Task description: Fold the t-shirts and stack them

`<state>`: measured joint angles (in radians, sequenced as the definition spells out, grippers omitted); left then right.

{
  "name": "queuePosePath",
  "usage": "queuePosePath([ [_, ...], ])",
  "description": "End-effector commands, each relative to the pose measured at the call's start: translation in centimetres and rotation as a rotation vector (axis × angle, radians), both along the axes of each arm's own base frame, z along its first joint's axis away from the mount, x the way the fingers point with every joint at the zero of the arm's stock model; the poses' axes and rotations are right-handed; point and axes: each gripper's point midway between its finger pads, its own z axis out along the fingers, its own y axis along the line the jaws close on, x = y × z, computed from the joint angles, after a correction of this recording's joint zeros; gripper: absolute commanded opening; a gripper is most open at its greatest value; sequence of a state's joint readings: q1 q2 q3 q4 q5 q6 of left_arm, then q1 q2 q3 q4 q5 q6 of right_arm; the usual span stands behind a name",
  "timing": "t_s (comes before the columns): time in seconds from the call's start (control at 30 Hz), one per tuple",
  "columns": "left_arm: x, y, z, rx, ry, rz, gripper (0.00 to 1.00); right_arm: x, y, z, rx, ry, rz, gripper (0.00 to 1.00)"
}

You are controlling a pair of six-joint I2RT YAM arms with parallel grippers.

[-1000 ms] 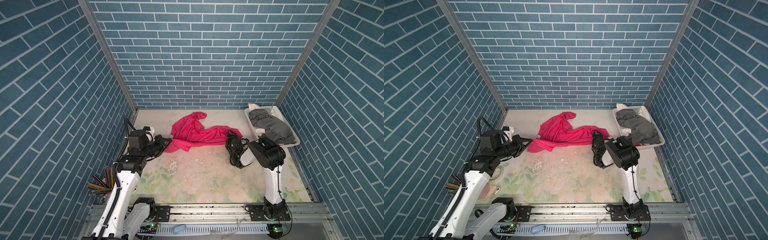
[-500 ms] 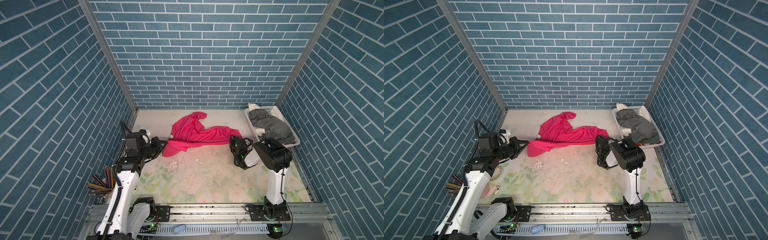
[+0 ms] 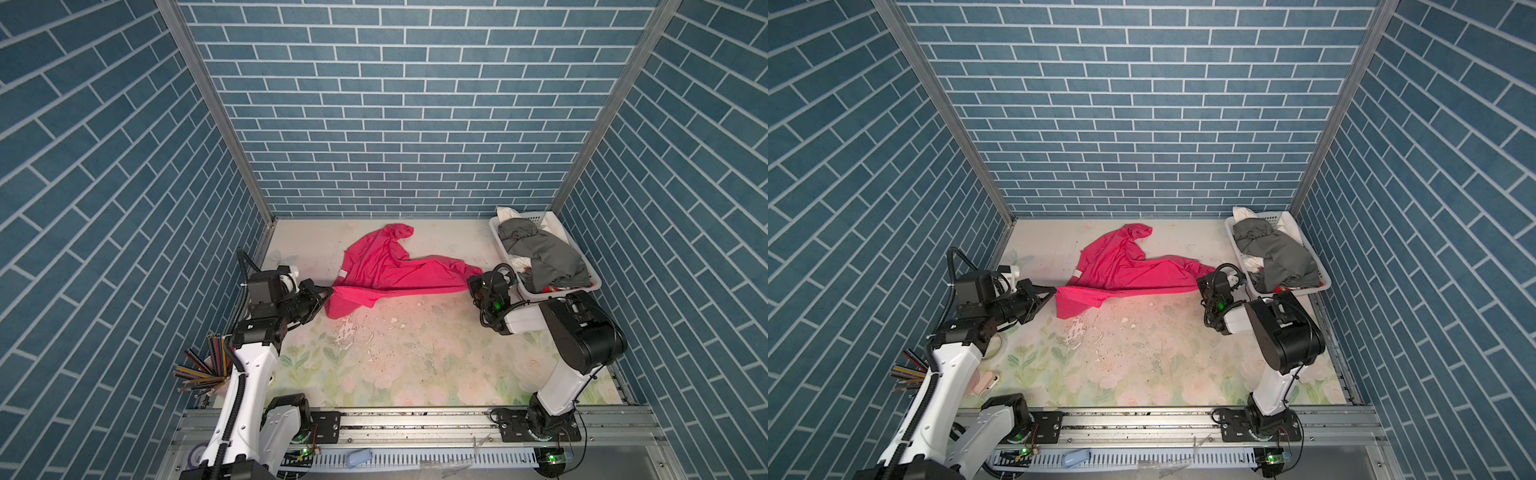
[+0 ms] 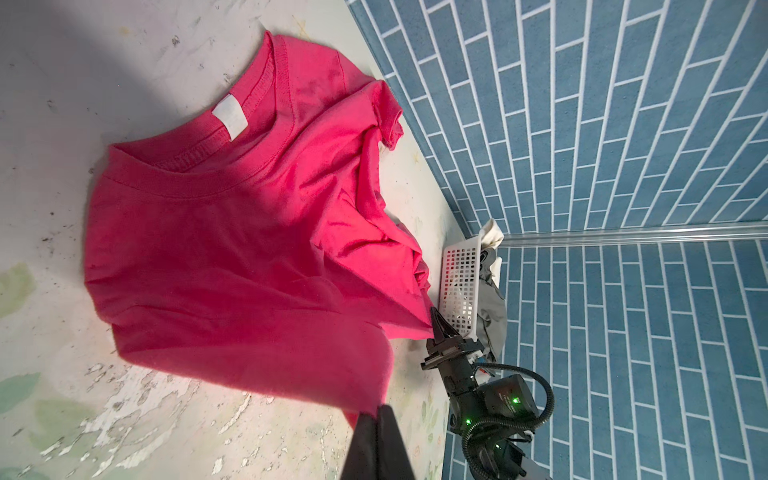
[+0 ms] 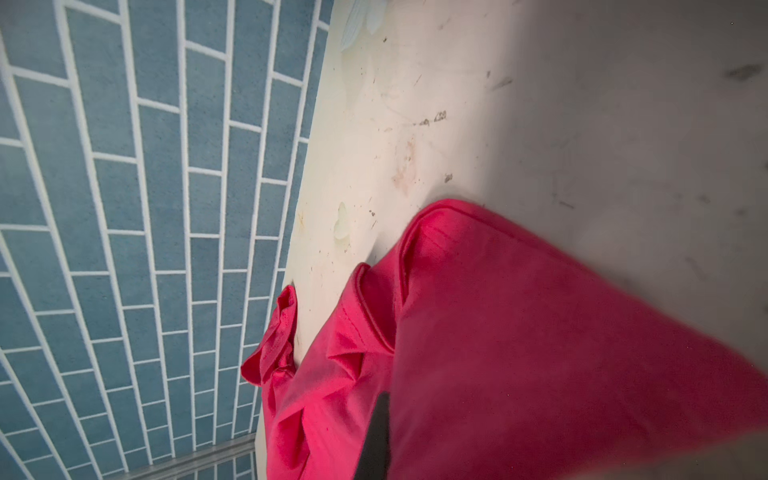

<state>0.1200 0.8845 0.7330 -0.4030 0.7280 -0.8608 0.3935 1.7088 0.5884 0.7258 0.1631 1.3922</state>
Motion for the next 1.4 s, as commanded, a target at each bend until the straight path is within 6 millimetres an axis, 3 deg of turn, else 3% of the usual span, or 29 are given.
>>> queuePosePath([
  [0.0, -0.3, -0.2, -0.2, 0.002, -0.025, -0.021, 0.0, -3.5, -1.4, -3.1, -0.142, 0.154, 0.055, 0.06],
  [0.13, -0.5, 0.7, -1.0, 0.015, -0.008, -0.007, 0.0, -5.9, -1.8, -4.3, -0.183, 0.22, 0.095, 0.19],
  [0.27, -0.4, 1.6, -0.4, 0.04, -0.026, 0.027, 0.0, -8.3, -2.1, -5.1, -0.215, 0.273, 0.122, 0.26],
  [0.47, -0.3, 1.9, -0.2, 0.044, -0.034, 0.038, 0.0, -10.6, -2.9, -4.1, -0.278, 0.288, 0.137, 0.42],
  [0.63, -0.7, 1.8, -1.3, 0.038, -0.016, 0.031, 0.0, -10.0, -4.4, -2.6, -0.354, 0.265, 0.094, 0.65],
  [0.8, -0.7, 1.7, -1.3, 0.037, -0.019, 0.031, 0.0, -7.1, -4.1, -2.8, -0.303, 0.267, 0.104, 0.68],
  [0.93, -0.7, 1.7, -1.1, 0.04, -0.023, 0.029, 0.0, -5.6, -3.4, -3.8, -0.299, 0.305, 0.112, 0.63],
  [1.03, -0.7, 1.6, -1.3, 0.031, -0.018, 0.026, 0.0, -5.0, -3.1, -4.6, -0.286, 0.328, 0.101, 0.51],
  [1.23, -0.6, 1.6, -1.4, 0.029, -0.019, 0.026, 0.0, -5.7, -2.7, -4.8, -0.274, 0.331, 0.082, 0.02],
  [1.37, -0.5, 1.4, -1.9, 0.028, -0.015, 0.02, 0.0, -7.2, -2.7, -4.1, -0.351, 0.338, 0.08, 0.0],
])
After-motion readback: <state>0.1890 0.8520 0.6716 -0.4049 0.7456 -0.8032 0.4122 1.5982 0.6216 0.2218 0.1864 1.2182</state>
